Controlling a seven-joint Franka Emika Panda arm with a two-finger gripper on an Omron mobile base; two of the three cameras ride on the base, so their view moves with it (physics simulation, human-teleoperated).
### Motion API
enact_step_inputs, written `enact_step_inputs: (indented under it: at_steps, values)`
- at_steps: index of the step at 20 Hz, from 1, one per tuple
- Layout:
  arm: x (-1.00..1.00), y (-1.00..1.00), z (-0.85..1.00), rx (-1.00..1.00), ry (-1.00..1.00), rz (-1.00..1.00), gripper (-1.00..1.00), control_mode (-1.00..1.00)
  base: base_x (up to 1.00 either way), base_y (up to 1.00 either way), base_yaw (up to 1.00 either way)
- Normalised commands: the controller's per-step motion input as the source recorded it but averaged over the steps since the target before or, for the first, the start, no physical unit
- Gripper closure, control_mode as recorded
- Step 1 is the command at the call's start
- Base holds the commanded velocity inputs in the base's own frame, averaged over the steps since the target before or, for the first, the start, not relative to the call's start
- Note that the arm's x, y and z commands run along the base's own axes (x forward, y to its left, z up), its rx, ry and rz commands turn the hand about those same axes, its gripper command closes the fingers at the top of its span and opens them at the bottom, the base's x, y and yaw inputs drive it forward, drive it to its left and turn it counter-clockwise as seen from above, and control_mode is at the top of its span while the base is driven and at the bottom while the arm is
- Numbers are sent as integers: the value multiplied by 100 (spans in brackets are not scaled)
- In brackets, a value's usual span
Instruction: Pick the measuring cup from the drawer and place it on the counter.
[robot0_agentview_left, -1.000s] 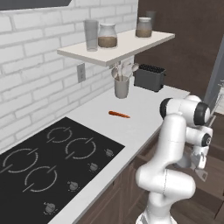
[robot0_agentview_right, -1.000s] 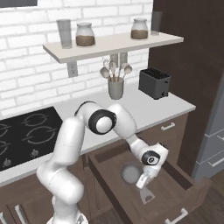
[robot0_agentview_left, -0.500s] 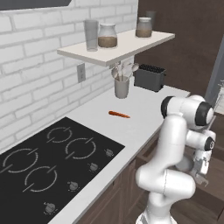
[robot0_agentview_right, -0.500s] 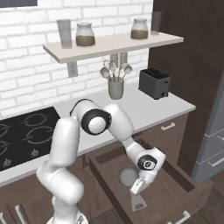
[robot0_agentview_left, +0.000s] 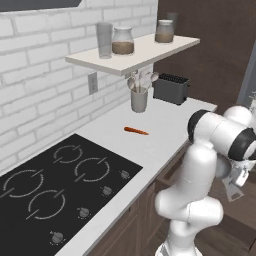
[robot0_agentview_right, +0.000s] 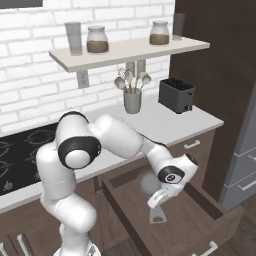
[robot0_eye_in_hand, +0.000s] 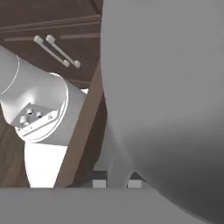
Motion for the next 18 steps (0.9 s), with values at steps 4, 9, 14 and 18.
enact_step_inputs:
  at_steps: [4, 9, 14, 18]
  values:
    - [48, 13, 100, 3, -5, -21, 100, -100, 0, 0, 0]
    - [64, 57, 100, 18, 0, -18, 100, -100, 0, 0, 0]
    - [29, 99, 88, 20, 0, -20, 100, -100, 0, 0, 0]
    - [30, 100, 41, 17, 0, -31, 100, -100, 0, 0, 0]
